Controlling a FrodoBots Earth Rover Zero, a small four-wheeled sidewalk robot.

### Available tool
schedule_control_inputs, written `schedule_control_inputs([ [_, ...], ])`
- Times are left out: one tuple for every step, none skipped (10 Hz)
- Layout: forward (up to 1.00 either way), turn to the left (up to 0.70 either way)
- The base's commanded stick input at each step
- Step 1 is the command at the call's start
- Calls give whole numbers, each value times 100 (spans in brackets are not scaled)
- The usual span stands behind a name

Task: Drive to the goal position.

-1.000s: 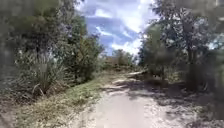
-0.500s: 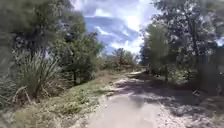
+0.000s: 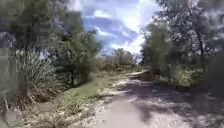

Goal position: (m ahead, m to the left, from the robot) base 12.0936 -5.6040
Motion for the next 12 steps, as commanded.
schedule_control_inputs([
  [70,0],
  [70,0],
  [70,0],
  [70,-4],
  [70,-23],
  [70,-29],
  [70,-22],
  [70,0],
  [70,0],
  [70,0],
  [70,0],
  [70,0],
])
